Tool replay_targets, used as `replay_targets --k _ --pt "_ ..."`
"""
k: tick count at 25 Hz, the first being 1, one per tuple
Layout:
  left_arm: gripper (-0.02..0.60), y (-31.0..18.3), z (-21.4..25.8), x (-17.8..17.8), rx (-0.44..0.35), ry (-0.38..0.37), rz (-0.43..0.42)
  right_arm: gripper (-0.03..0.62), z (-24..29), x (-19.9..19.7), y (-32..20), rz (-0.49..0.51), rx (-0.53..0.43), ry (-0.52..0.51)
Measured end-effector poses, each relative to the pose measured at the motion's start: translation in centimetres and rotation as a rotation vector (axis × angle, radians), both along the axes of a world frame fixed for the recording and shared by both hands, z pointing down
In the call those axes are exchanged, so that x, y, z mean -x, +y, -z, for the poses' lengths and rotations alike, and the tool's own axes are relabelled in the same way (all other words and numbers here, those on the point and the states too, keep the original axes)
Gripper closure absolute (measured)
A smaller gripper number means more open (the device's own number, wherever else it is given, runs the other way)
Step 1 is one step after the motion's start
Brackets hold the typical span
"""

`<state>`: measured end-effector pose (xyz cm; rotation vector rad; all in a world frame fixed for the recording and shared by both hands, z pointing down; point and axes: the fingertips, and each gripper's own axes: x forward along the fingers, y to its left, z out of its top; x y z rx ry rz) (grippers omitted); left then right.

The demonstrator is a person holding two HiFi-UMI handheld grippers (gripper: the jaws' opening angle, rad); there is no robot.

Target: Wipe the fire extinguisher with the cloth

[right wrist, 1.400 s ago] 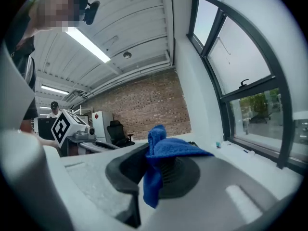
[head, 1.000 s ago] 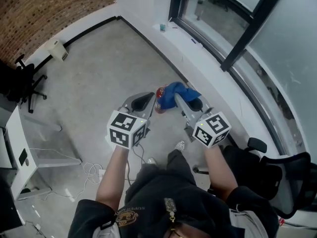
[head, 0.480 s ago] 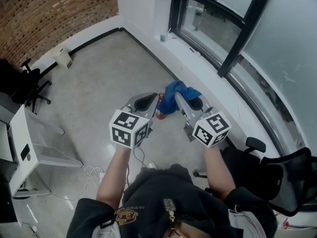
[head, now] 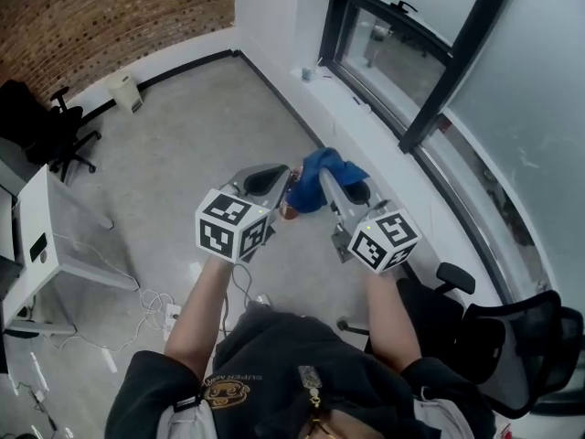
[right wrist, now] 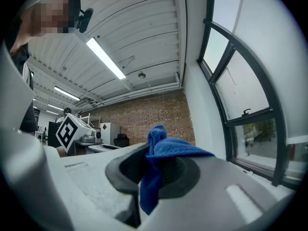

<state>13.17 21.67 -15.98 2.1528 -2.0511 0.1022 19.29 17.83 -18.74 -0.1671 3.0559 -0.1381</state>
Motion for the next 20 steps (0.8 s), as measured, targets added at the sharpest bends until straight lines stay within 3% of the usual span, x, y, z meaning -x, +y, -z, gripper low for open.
replay_targets --k 7,20 --pt "0.575 0.1 -0.2 -3.5 0.007 -0.002 0.002 0.549 0.3 -2.8 -0.1 0.013 0.011 -0.027" --pt "0.574 -0.9 0.5 -6.1 -0.008 -0.013 0.017 0.549 0.9 -5.1 -0.9 0.047 -0.001 -0.030"
